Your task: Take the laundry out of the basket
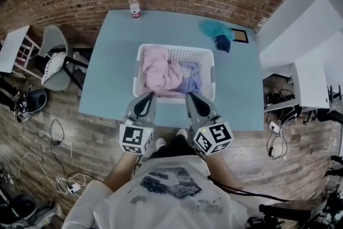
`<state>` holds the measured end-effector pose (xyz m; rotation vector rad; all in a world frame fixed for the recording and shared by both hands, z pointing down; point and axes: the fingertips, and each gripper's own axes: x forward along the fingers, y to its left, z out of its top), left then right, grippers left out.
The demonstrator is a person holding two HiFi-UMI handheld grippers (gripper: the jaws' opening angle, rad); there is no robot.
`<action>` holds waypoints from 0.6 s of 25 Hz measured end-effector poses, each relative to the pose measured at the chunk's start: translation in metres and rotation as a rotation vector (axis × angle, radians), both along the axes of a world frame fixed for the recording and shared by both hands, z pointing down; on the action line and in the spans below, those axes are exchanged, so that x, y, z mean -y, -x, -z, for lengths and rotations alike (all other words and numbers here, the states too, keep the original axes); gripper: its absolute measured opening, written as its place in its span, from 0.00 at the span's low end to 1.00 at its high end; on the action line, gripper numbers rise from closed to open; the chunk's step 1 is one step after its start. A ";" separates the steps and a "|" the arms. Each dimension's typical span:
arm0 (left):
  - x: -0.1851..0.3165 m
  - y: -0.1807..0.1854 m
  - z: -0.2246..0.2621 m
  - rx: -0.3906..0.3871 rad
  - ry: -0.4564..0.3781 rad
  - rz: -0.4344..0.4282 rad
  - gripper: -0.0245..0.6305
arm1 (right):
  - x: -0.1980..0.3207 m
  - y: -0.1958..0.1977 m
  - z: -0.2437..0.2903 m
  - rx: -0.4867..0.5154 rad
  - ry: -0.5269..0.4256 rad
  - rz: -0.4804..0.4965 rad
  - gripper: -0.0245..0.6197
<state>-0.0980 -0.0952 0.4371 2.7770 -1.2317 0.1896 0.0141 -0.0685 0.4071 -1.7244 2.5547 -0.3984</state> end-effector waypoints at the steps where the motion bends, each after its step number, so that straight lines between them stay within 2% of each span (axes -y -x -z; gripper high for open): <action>1: 0.005 -0.003 0.000 0.005 0.001 0.000 0.02 | 0.005 -0.003 0.000 0.001 -0.001 0.002 0.04; 7: 0.038 -0.019 -0.002 0.037 0.014 0.036 0.02 | 0.039 -0.021 -0.004 0.011 0.001 0.033 0.04; 15: 0.073 -0.039 -0.015 0.086 0.071 0.121 0.02 | 0.080 -0.049 -0.009 0.033 0.007 0.104 0.04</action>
